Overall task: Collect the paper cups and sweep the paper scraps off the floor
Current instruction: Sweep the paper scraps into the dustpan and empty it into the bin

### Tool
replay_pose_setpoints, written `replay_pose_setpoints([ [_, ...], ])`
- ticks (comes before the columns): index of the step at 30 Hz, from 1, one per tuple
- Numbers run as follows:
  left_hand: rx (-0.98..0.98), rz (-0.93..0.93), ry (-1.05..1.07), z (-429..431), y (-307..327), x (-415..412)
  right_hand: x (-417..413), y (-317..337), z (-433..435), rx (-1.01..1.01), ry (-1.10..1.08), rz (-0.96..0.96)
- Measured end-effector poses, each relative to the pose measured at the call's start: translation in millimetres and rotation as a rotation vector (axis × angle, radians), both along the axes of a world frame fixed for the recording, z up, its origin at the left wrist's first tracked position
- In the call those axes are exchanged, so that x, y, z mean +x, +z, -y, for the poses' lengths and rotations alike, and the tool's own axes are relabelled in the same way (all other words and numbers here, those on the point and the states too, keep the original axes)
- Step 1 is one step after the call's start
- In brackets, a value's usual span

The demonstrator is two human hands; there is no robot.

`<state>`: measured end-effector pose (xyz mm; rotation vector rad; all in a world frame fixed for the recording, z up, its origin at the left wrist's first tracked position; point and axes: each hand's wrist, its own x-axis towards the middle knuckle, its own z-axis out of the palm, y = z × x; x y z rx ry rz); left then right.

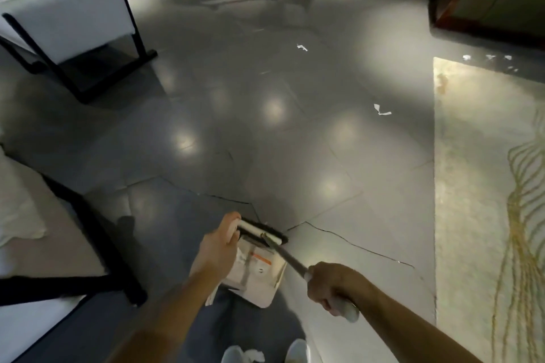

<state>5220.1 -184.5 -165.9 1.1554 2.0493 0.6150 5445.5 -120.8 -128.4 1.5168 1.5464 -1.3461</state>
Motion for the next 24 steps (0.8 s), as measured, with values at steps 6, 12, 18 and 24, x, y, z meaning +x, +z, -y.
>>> replay_pose_setpoints([
  [6, -0.003, 0.012, -0.07, -4, 6, -22, -1, 64, -4, -0.34, -0.293, -0.027],
  [12, 0.041, -0.017, -0.173, -33, 17, -33, 9, 91, -24, -0.232, -0.442, -0.095],
  [18, 0.131, -0.031, -0.164, -122, 31, -18, 39, 97, -98, -0.093, -0.579, -0.162],
  [24, 0.218, -0.054, -0.166, -261, 51, 25, 84, 97, -230, 0.035, -0.675, -0.193],
])
